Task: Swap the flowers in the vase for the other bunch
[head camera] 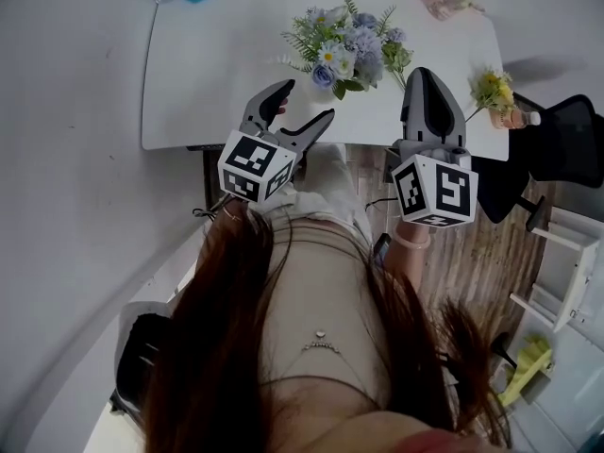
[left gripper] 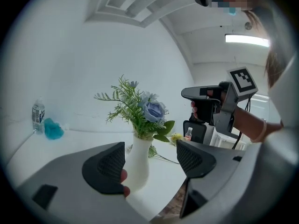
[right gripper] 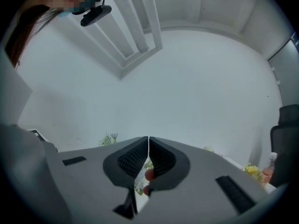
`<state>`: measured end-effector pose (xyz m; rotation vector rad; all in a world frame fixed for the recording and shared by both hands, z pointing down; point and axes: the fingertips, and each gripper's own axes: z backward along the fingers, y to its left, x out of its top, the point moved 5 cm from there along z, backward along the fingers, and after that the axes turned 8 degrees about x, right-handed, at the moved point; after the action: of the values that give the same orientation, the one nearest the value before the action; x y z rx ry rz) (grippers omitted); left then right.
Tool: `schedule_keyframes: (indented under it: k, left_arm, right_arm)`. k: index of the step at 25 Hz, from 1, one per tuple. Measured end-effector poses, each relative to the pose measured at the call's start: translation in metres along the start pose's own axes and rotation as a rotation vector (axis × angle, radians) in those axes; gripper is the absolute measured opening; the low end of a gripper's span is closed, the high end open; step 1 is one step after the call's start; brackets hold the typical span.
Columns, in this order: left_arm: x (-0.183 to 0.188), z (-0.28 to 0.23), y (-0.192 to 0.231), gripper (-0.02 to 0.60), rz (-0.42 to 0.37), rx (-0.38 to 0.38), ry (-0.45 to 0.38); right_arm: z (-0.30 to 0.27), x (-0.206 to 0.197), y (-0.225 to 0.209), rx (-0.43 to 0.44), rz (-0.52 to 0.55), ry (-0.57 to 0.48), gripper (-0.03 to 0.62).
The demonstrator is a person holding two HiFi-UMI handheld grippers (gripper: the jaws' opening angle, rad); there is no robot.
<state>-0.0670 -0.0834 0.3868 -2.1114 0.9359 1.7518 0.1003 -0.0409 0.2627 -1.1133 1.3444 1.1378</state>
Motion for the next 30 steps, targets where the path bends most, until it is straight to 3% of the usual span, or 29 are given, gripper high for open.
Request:
schedule_keyframes:
  k: [11, 18, 30]
  left_arm:
    - [-0.001, -0.030, -0.004, 0.397, -0.042, 0.040, -0.002]
    - [0.004, -0.052, -0.003, 0.408, -0.056, 0.077, -0.034]
    - [0.008, -0.095, -0.002, 0.412, -0.057, 0.015, -0.032]
  right_arm:
    - [-0.028, 0.000, -0.024, 0.045, 0.016, 0.000, 0.028]
    - [-0.026, -0.002, -0.041, 0.019, 0.019, 0.012, 0.028]
    - [-0.020, -0.007, -0.073, -0.069, 0.025, 0.034, 0.028]
